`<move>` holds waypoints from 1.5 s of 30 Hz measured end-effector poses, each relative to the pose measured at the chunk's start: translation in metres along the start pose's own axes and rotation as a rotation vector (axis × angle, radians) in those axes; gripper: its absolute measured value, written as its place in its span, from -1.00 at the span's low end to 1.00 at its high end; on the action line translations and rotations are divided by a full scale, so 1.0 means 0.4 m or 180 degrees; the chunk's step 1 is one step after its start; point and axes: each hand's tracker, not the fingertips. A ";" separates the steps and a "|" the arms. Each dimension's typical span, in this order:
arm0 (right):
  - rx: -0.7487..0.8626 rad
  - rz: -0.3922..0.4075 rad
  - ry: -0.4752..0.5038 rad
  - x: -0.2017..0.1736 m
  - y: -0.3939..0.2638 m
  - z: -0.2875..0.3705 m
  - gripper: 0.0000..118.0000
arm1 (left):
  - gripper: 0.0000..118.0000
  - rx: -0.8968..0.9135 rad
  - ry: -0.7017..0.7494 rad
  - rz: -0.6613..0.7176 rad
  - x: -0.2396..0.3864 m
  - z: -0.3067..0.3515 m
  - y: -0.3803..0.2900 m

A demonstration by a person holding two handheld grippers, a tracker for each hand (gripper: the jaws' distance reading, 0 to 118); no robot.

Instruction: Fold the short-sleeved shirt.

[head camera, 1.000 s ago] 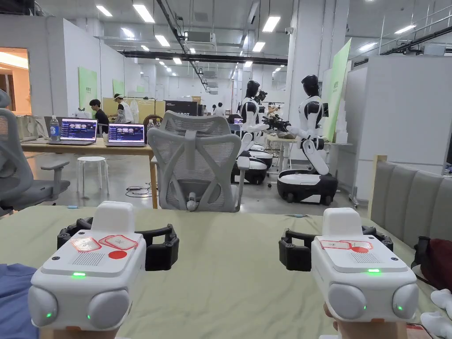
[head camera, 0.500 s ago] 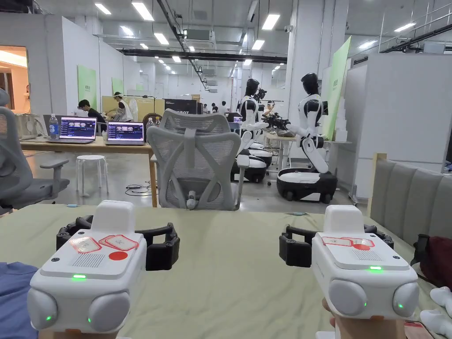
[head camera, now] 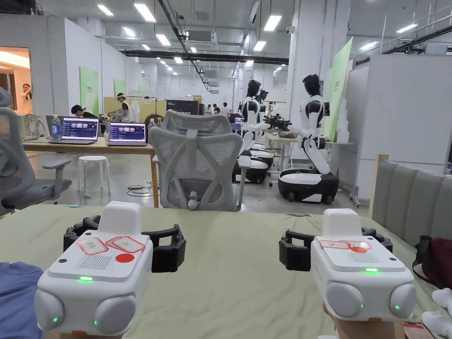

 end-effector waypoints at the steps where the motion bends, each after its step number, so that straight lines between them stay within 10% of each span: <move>1: 0.0011 0.0006 -0.0006 0.000 0.001 0.002 1.00 | 1.00 -0.0003 0.0003 0.0000 0.000 -0.001 -0.001; 4: -0.0097 -0.0076 -0.0035 0.008 -0.001 0.004 0.79 | 0.78 -0.0041 -0.0034 0.0008 0.001 -0.001 -0.002; 7: -0.0202 0.0007 -0.0162 0.013 0.001 0.003 -0.98 | -0.99 0.0043 -0.0072 0.0064 0.011 0.006 0.004; 8: -0.0211 0.0107 -0.0482 0.018 0.001 0.015 -0.99 | -1.00 0.0104 -0.0062 0.0072 0.015 0.008 0.004; 16: -0.0101 -0.0027 0.0008 -0.042 0.028 -0.010 -1.00 | -1.00 0.0040 0.0211 0.0085 -0.073 0.029 0.007; 33: -0.0168 0.0261 0.1653 -0.685 0.007 0.018 -0.99 | -1.00 -0.0597 0.1654 0.0088 -0.632 0.241 -0.118; 45: -0.0734 0.0544 0.2098 -0.827 -0.137 -0.249 -1.00 | -1.00 -0.2188 0.1003 0.0183 -0.756 -0.304 -0.425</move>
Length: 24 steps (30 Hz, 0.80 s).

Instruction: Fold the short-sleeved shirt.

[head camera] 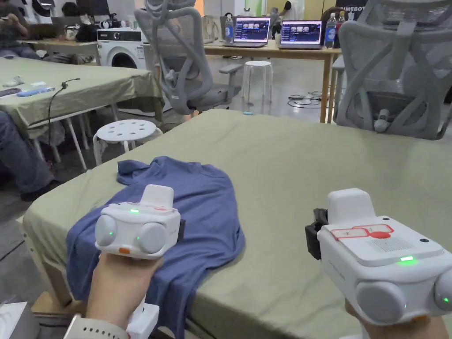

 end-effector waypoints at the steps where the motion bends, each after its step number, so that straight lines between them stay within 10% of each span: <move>1: -0.0050 0.0016 0.0070 0.006 0.000 -0.036 -1.00 | -1.00 -0.0119 -0.0010 -0.0032 0.005 -0.063 0.023; 8: -0.0144 0.0043 0.0176 0.052 0.022 -0.185 -1.00 | -0.93 -0.0446 -0.0353 0.0103 0.028 -0.380 0.194; 9: -0.0159 0.0036 0.0184 0.062 0.025 -0.200 -1.00 | -0.60 -0.0456 -0.0363 0.0093 0.036 -0.416 0.211; 11: -0.0188 0.0048 0.0208 0.083 0.025 -0.215 -1.00 | 0.83 -0.0636 -0.0361 -0.0004 0.057 -0.505 0.228; 12: -0.0196 0.0065 0.0205 0.092 0.025 -0.222 -1.00 | 1.00 -0.0580 -0.0421 0.0038 0.057 -0.521 0.222; 19: -0.0256 0.0120 0.0052 0.183 -0.008 -0.197 -1.00 | 0.65 -0.1048 -0.0329 0.0338 0.055 -0.656 0.151; 21: -0.0277 0.0085 -0.0015 0.217 -0.020 -0.188 -1.00 | 0.05 -0.1059 -0.0327 0.0114 0.064 -0.634 0.172; 22: -0.0274 0.0038 -0.0012 0.234 -0.018 -0.174 -1.00 | -0.85 -0.0948 -0.0333 0.0023 0.064 -0.616 0.179; 24: -0.0268 -0.0110 -0.0034 0.269 -0.023 -0.154 -1.00 | -0.99 -0.0854 -0.0046 -0.0094 0.058 -0.596 0.192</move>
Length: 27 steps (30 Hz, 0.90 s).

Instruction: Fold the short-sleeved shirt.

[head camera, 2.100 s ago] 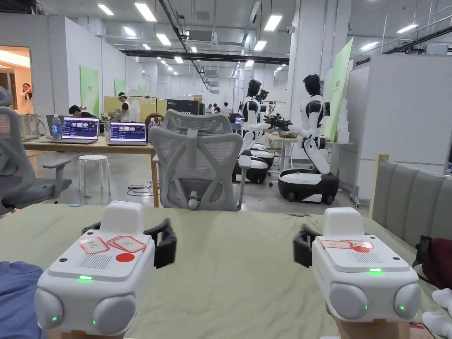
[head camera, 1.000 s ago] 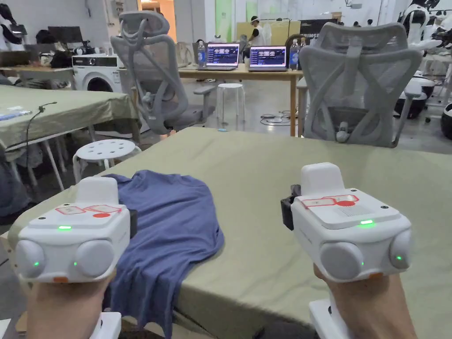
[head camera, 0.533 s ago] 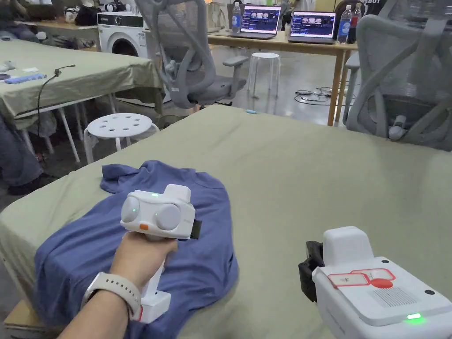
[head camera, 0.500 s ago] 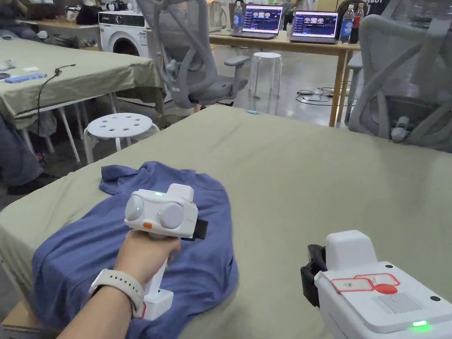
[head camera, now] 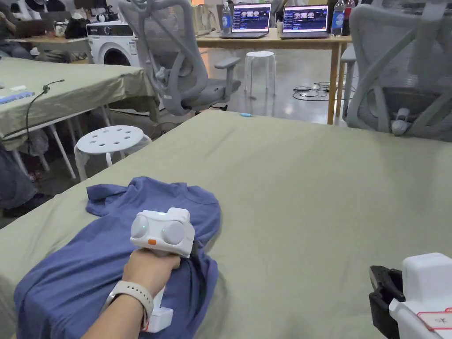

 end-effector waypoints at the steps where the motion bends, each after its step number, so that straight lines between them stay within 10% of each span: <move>1: 0.0019 -0.0071 -0.0004 0.020 -0.003 0.017 -1.00 | -0.99 -0.0055 -0.0248 0.0178 -0.005 0.015 0.002; 7: 0.0153 -0.0207 -0.0272 0.151 -0.017 0.154 -1.00 | -0.99 0.0707 -0.0623 0.0208 0.126 0.244 0.079; 16: 0.0268 -0.0443 -0.1013 0.395 -0.085 0.433 -1.00 | -0.99 0.1497 -0.2018 -0.0614 0.767 0.655 0.187; 21: 0.0266 -0.0573 -0.1446 0.519 -0.153 0.573 -1.00 | -0.99 0.1333 -0.2724 -0.1068 1.104 0.767 0.101; 27: 0.0148 -0.0724 -0.1695 0.618 -0.248 0.658 -1.00 | -0.99 0.0509 -0.2399 -0.1585 1.393 0.611 -0.115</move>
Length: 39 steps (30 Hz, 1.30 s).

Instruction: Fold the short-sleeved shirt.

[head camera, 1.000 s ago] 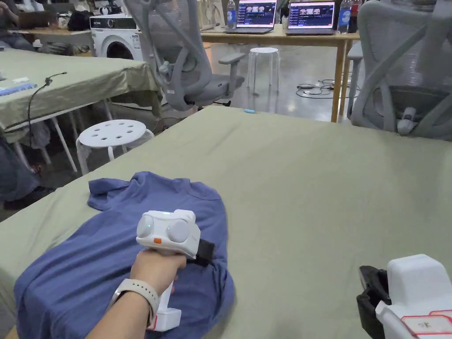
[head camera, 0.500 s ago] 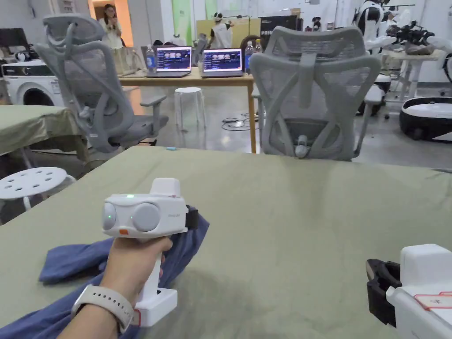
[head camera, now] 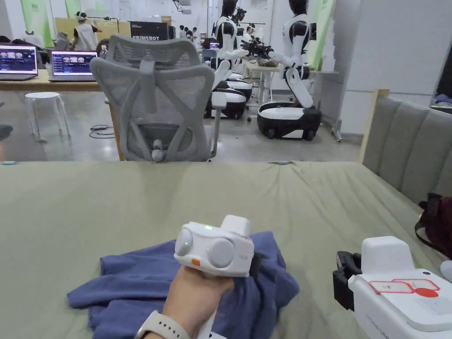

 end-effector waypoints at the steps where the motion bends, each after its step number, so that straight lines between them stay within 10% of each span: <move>1: -0.0031 -0.0023 -0.0027 0.015 -0.014 0.000 -1.00 | -0.99 -0.0186 0.0045 0.0031 0.006 -0.058 -0.037; 7: -0.0130 -0.0072 -0.0023 0.071 -0.056 -0.032 -1.00 | -0.87 -0.0400 0.0078 0.0025 0.038 -0.147 -0.141; 11: -0.0147 -0.0048 0.0026 0.055 -0.051 -0.046 -1.00 | 0.79 0.0038 0.0075 0.0035 0.027 -0.052 -0.115; 20: -0.0196 -0.0164 0.0294 -0.027 -0.061 -0.109 -1.00 | 0.50 0.0900 0.0662 0.0147 -0.077 0.341 -0.238; 21: -0.0214 -0.0198 0.0311 -0.039 -0.065 -0.115 -1.00 | 0.31 0.0882 0.0713 0.0235 -0.094 0.355 -0.261; 23: -0.0239 -0.0278 0.0377 -0.064 -0.069 -0.133 -1.00 | -0.83 0.0830 0.0806 0.0281 -0.123 0.389 -0.305; 24: -0.0259 -0.0287 0.0409 -0.076 -0.071 -0.140 -1.00 | -1.00 0.0854 0.0922 0.0341 -0.138 0.402 -0.321; 39: -0.0446 -0.0083 0.0558 -0.134 -0.060 -0.252 -1.00 | -1.00 -0.0514 0.1255 0.1250 -0.773 0.242 -0.136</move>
